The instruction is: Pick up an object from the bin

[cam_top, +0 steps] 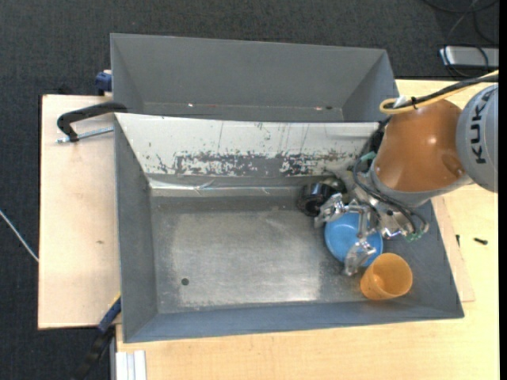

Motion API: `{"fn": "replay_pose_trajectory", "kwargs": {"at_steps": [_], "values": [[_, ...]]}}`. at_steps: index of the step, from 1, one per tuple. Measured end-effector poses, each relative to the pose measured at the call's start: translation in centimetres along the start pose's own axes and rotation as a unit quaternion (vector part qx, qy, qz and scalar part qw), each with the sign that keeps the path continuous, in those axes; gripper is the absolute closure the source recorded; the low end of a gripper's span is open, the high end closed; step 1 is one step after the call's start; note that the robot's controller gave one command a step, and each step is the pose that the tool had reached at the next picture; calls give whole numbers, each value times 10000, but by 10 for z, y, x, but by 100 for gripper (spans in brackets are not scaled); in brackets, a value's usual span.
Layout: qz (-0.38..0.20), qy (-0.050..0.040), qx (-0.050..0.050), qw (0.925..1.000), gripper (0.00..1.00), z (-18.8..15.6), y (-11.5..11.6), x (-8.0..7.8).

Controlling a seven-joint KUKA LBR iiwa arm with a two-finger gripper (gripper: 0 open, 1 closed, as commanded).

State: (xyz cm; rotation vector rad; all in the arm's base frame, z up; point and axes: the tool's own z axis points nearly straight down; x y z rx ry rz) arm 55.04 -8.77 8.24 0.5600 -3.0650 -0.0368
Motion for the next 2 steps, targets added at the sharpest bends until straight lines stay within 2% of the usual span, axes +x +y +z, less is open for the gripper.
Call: {"fn": "replay_pose_trajectory", "kwargs": {"at_steps": [1, 2], "values": [[-9, -8, -2, 10000, 100, 0, 1, -1], [48, -174, 169, 9997, 100, -155, 8, 5]]}}
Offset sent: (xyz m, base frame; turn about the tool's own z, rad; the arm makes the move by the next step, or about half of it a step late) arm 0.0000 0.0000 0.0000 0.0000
